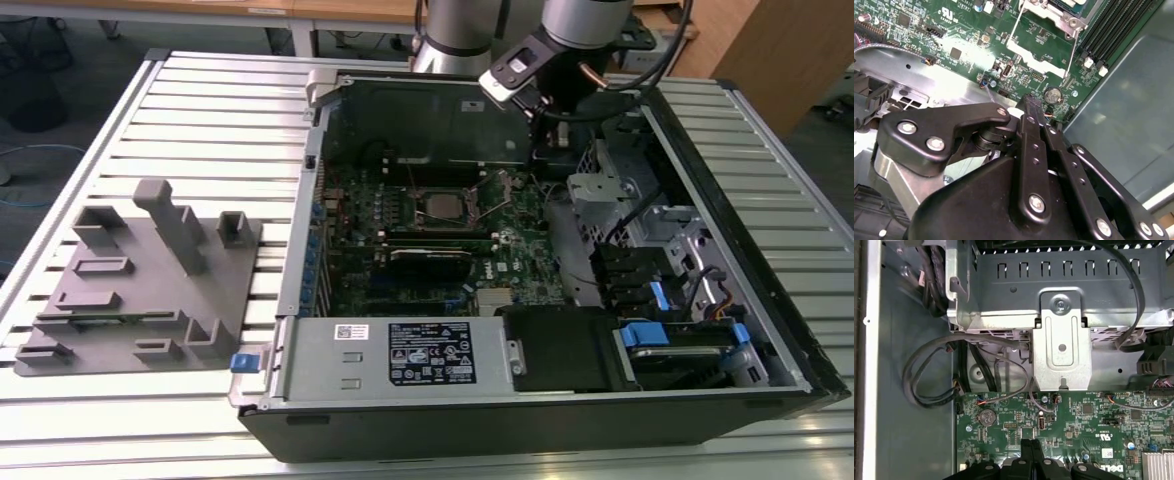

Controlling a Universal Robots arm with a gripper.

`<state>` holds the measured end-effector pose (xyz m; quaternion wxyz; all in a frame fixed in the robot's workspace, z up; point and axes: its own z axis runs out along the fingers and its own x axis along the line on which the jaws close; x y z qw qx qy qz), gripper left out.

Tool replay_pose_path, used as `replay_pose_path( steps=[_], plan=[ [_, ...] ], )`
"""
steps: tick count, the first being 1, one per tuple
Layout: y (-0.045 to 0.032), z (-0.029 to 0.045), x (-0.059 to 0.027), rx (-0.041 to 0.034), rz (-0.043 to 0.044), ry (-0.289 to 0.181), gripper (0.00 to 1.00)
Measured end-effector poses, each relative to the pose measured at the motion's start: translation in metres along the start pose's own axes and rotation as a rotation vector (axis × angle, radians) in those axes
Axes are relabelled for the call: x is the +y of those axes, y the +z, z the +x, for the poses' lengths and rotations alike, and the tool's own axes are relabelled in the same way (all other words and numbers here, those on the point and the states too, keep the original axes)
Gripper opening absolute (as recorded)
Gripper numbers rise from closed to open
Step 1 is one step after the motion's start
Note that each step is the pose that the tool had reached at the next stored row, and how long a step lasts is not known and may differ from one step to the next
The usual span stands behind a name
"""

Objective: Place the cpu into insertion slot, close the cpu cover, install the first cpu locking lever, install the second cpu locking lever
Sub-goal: 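Close the cpu cover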

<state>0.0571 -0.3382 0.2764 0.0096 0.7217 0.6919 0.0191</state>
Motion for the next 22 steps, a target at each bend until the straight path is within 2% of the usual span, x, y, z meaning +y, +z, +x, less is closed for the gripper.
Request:
replay_pose_path(
  steps=[11, 16, 22],
  plan=[
    [0.0196, -0.0003, -0.0008, -0.0038, -0.0001, 0.000, 0.11],
    [0.0235, -0.0003, -0.0010, -0.0065, -0.0002, 0.000, 0.11],
    [0.0320, -0.0005, -0.0013, -0.0087, -0.0003, 0.000, 0.11]
  ],
)
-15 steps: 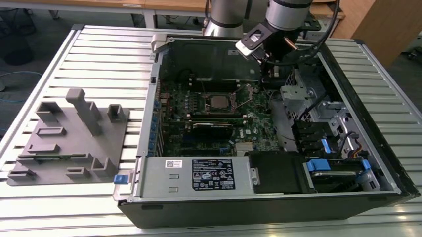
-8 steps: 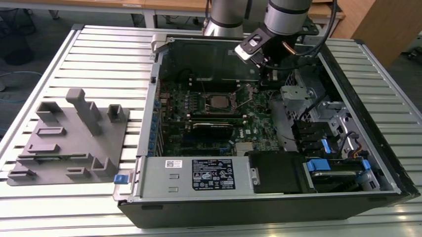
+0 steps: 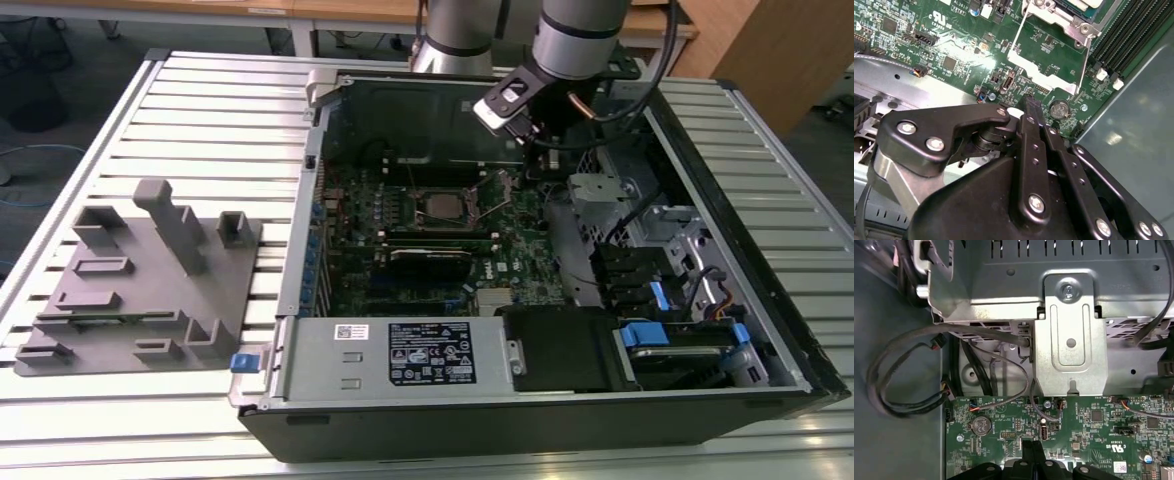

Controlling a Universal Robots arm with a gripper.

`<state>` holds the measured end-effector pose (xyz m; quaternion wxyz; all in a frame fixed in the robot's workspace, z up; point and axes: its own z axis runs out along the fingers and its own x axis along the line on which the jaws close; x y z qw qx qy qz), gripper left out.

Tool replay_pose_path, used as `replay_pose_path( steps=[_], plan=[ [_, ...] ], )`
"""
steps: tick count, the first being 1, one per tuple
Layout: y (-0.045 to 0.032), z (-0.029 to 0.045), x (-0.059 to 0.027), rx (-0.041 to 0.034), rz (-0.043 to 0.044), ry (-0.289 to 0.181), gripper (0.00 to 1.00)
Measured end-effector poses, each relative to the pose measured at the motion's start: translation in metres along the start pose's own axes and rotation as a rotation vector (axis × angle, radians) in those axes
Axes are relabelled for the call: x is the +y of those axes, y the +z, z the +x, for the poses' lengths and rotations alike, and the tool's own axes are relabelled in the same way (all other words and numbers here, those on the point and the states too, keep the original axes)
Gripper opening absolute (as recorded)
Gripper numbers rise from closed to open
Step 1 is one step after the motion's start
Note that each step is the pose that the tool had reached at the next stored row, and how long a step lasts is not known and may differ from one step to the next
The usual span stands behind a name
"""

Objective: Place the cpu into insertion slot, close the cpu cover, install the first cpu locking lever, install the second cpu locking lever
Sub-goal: 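Close the cpu cover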

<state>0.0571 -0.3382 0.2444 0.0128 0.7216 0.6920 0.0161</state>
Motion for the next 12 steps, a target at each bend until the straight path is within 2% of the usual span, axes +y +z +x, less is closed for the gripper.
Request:
replay_pose_path(
  steps=[8, 12],
  plan=[
    [0.0009, 0.0000, -0.0002, -0.0005, 0.0000, 0.000, 0.11],
    [0.0021, -0.0002, -0.0036, -0.0003, -0.0001, 0.000, 0.11]
  ],
)
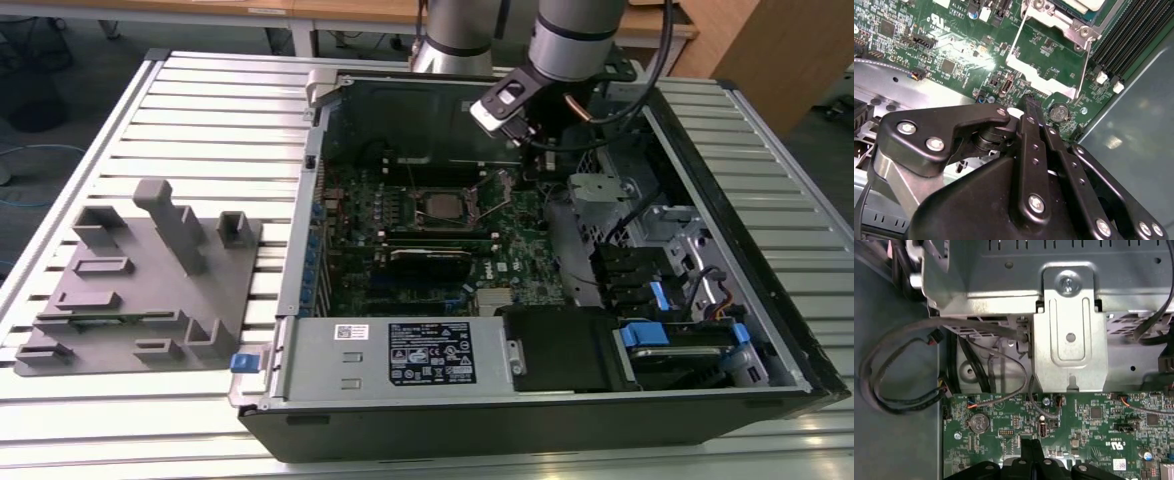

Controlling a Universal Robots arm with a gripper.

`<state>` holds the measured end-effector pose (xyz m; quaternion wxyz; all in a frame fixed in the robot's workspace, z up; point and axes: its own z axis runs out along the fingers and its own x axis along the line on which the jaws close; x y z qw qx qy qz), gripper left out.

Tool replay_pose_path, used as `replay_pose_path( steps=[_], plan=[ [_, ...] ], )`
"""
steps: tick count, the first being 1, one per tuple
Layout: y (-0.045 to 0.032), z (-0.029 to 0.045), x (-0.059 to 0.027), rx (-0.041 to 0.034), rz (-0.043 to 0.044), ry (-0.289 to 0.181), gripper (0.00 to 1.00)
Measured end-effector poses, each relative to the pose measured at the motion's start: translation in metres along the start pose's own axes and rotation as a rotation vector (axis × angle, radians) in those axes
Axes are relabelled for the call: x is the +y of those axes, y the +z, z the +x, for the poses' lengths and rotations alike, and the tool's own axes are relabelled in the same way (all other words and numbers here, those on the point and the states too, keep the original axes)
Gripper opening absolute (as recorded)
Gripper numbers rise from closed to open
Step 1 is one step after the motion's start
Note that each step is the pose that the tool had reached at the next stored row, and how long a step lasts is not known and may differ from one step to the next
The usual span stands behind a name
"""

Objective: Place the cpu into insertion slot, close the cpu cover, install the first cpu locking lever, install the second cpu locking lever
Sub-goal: 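Close the cpu cover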

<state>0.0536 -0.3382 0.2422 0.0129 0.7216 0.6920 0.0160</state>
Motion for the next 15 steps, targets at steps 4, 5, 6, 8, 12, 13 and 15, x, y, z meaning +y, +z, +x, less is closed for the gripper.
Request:
replay_pose_path(
  steps=[4, 5, 6, 8, 12, 13, 15],
  plan=[
    [0.0017, -0.0001, -0.0031, -0.0003, 0.0001, 0.000, 0.11],
    [0.0017, -0.0002, -0.0035, -0.0004, 0.0001, 0.000, 0.11],
    [0.0018, -0.0002, -0.0040, -0.0002, 0.0000, 0.000, 0.11],
    [0.0018, -0.0002, -0.0054, -0.0001, 0.0000, 0.000, 0.11],
    [0.0016, -0.0005, -0.0125, -0.0003, 0.0001, 0.000, 0.11],
    [0.0016, -0.0006, -0.0150, -0.0001, 0.0001, 0.000, 0.11],
    [0.0013, -0.0009, -0.0205, -0.0002, 0.0000, 0.000, 0.11]
  ],
)
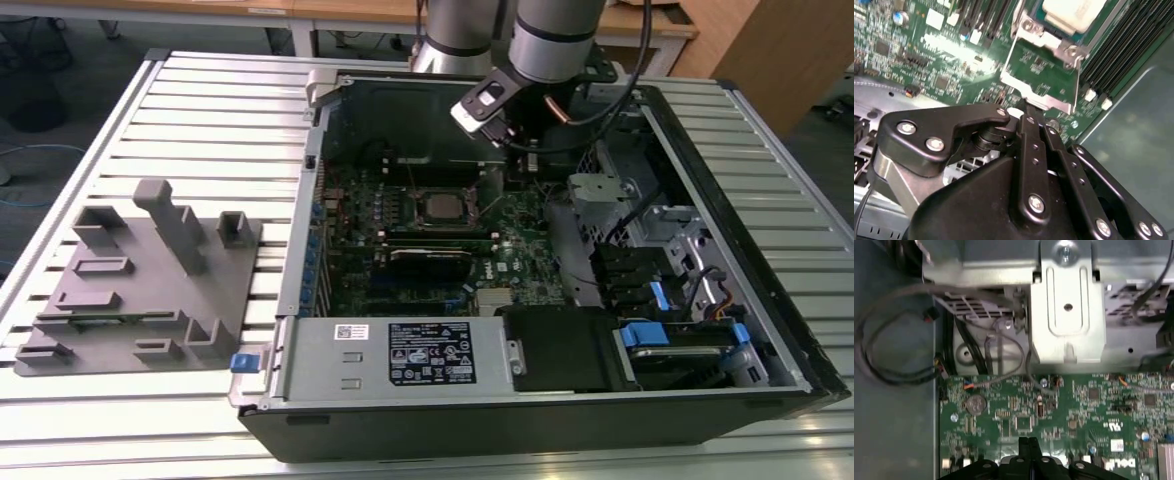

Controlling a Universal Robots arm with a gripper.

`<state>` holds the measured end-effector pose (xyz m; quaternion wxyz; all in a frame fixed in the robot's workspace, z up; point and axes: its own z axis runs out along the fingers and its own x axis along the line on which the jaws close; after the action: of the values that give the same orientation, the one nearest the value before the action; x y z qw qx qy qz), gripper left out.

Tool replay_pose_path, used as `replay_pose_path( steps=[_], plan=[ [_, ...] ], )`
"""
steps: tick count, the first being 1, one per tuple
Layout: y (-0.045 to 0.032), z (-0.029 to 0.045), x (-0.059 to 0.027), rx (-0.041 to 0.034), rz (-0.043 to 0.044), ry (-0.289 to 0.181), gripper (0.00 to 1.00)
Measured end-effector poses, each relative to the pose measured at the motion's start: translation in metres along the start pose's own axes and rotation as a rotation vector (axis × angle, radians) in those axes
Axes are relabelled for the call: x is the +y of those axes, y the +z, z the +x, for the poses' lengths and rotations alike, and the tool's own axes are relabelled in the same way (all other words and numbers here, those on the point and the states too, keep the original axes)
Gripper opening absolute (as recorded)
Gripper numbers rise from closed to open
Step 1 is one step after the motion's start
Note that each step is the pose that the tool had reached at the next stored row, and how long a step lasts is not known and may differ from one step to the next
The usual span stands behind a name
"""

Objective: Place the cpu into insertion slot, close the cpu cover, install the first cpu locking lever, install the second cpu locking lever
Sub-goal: 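Close the cpu cover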

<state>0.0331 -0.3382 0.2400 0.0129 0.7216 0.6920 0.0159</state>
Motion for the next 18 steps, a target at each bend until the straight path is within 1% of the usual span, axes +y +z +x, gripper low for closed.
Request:
replay_pose_path(
  steps=[8, 16, 18],
  plan=[
    [-0.0007, -0.0010, -0.0235, 0.0000, -0.0001, 0.000, 0.11],
    [-0.0004, -0.0018, -0.0431, -0.0002, -0.0001, 0.000, 0.11],
    [-0.0003, -0.0019, -0.0459, -0.0003, -0.0001, 0.000, 0.11]
  ],
)
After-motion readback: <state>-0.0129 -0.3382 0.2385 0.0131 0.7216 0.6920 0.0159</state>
